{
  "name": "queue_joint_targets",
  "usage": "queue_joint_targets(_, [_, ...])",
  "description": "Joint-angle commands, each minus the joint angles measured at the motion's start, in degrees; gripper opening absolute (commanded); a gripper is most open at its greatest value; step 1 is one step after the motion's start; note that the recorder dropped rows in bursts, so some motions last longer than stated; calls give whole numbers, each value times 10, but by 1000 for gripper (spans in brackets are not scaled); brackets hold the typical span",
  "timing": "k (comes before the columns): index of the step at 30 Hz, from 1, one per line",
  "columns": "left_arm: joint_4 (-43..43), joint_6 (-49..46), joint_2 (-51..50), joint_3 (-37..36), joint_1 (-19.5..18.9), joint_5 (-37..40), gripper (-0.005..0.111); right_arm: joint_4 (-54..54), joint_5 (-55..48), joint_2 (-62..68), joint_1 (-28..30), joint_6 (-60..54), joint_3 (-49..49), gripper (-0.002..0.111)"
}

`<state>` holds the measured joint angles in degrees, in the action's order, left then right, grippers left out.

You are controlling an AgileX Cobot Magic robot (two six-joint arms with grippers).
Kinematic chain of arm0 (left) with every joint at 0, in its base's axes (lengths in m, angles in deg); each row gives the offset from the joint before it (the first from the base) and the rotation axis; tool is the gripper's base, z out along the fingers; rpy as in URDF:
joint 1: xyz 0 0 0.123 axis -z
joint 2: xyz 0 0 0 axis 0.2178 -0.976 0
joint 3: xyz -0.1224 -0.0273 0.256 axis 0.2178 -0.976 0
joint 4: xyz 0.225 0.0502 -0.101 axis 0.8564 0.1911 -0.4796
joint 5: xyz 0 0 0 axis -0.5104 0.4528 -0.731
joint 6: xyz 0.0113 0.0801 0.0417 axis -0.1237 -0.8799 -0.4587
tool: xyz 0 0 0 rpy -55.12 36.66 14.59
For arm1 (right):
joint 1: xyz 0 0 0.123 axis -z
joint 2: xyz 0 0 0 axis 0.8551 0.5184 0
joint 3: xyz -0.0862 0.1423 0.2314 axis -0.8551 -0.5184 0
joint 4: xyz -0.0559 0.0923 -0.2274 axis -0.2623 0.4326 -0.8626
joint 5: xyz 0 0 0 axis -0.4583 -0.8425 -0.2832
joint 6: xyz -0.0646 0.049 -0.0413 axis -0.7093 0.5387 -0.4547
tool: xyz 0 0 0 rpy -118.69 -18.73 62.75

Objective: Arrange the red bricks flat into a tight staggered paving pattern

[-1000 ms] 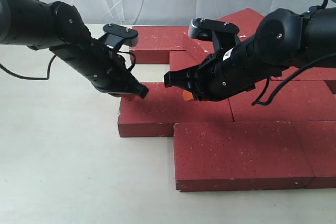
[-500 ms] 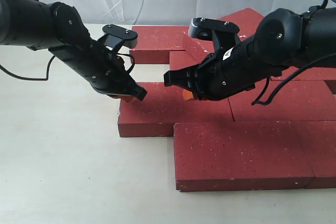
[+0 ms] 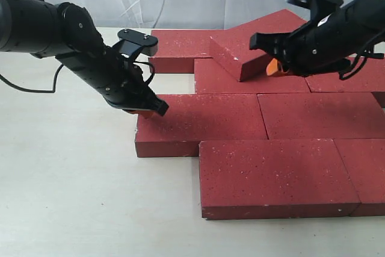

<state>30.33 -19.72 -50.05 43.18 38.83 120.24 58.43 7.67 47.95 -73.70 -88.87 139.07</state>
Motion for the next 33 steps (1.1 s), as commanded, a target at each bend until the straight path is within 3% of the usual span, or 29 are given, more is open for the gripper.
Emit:
queue_joint_targets(1, [-24,2,2,0,1,-12,0,-10,2,0,49,0,14,-1])
queue_joint_targets(15, [-105,3,-9,104,1,-56,0,-35,9,44,138,-2,105,-1])
queue_joint_targets(27, [-114,3,-159,283,1,-30,0,-74,-8,215,201,-1,310,-1])
queue_joint_targets(33, [-104,3,-204,329,1,-30,0,-74,-34,287,216,-1,401,-1])
